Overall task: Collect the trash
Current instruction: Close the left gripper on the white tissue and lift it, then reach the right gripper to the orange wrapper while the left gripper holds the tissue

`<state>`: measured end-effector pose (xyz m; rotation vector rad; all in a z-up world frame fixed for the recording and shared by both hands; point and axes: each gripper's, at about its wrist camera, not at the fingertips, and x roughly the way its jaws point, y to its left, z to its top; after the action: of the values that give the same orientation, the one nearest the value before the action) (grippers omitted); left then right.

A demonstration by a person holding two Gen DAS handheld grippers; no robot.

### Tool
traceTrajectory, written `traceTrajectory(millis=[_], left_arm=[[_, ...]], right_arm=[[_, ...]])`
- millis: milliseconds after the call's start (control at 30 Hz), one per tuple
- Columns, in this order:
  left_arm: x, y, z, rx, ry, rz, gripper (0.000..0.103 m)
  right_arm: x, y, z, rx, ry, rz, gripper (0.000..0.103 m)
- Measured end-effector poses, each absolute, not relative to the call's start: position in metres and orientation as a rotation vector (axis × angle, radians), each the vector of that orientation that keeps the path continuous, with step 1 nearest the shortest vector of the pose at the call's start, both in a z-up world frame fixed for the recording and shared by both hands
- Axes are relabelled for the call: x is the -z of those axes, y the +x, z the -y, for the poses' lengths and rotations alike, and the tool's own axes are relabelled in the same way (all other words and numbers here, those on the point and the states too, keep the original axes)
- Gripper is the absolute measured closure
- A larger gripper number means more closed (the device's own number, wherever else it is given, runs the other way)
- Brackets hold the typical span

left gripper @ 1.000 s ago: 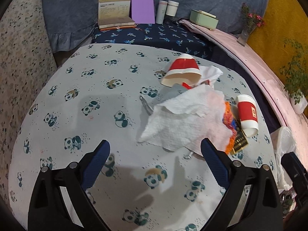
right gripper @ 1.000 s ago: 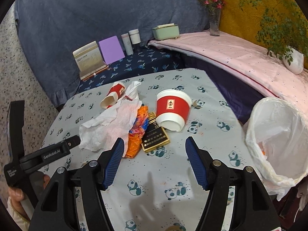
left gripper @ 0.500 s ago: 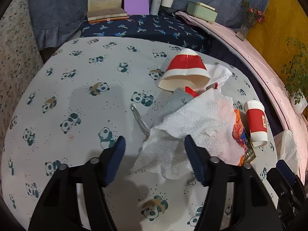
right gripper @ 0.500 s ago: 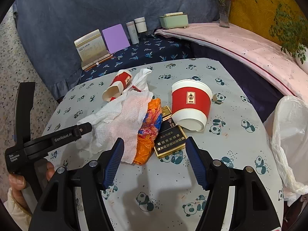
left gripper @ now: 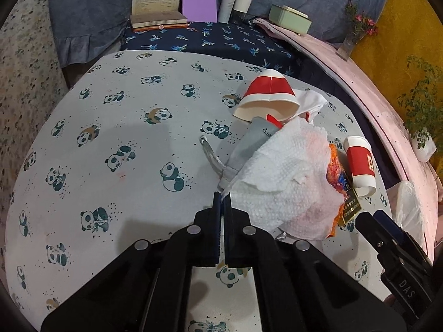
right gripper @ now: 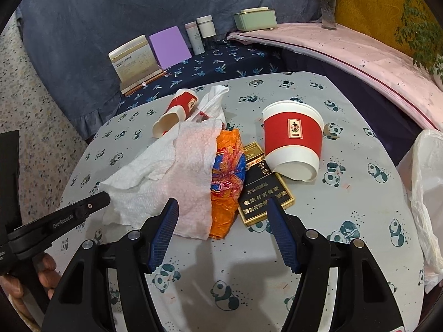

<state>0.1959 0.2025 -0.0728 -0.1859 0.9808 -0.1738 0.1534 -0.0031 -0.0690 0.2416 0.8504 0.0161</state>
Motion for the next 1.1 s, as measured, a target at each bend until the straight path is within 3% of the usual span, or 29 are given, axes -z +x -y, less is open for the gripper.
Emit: traceTrajectory(millis=[400, 467, 500, 533, 600, 633, 700, 800, 867, 933, 967, 1000, 1100], left_arm=[[0.066, 0.17, -0.206, 0.209, -0.177, -0.998, 0.102], [0.07, 0.172, -0.202, 0.209, -0.164, -1.01, 0.096], [0.072, 0.173, -0.201, 0.207, -0.16, -1.012, 0.086], [0.073, 0.176, -0.199, 0.209, -0.155, -1.013, 0.066], [0.075, 0.18, -0.196, 0.197, -0.152, -1.003, 0.04], [0.075, 0.182, -0.193, 0.201, -0.15, -0.994, 0.034], [0.077, 0.188, -0.185, 0.213, -0.141, -0.988, 0.032], [0.087, 0.197, -0.176, 0.228, -0.126, -1.006, 0.035], [0.094, 0.201, -0.17, 0.244, -0.121, -1.03, 0.052], [0.1, 0.203, -0.167, 0.276, -0.138, -1.069, 0.086], [0.102, 0.203, -0.167, 0.289, -0.146, -1.083, 0.095], [0.103, 0.203, -0.166, 0.291, -0.148, -1.089, 0.1], [0.093, 0.196, -0.175, 0.286, -0.174, -1.063, 0.101]], right_arm=[[0.068, 0.152, -0.004, -0.019, 0.223, -0.851, 0.039], [0.069, 0.153, -0.003, -0.017, 0.225, -0.852, 0.039], [0.07, 0.154, -0.003, -0.016, 0.226, -0.854, 0.039], [0.07, 0.154, -0.003, -0.016, 0.226, -0.855, 0.039], [0.072, 0.156, -0.003, -0.013, 0.22, -0.857, 0.039], [0.073, 0.158, -0.003, -0.012, 0.218, -0.859, 0.039], [0.076, 0.16, -0.001, -0.008, 0.219, -0.863, 0.039], [0.08, 0.165, 0.002, -0.003, 0.228, -0.87, 0.04], [0.081, 0.167, 0.003, -0.001, 0.233, -0.873, 0.04], [0.083, 0.168, 0.004, -0.001, 0.234, -0.876, 0.04], [0.084, 0.169, 0.003, -0.001, 0.234, -0.877, 0.04], [0.085, 0.169, 0.003, -0.003, 0.235, -0.879, 0.04], [0.086, 0.17, 0.001, -0.007, 0.236, -0.883, 0.041]])
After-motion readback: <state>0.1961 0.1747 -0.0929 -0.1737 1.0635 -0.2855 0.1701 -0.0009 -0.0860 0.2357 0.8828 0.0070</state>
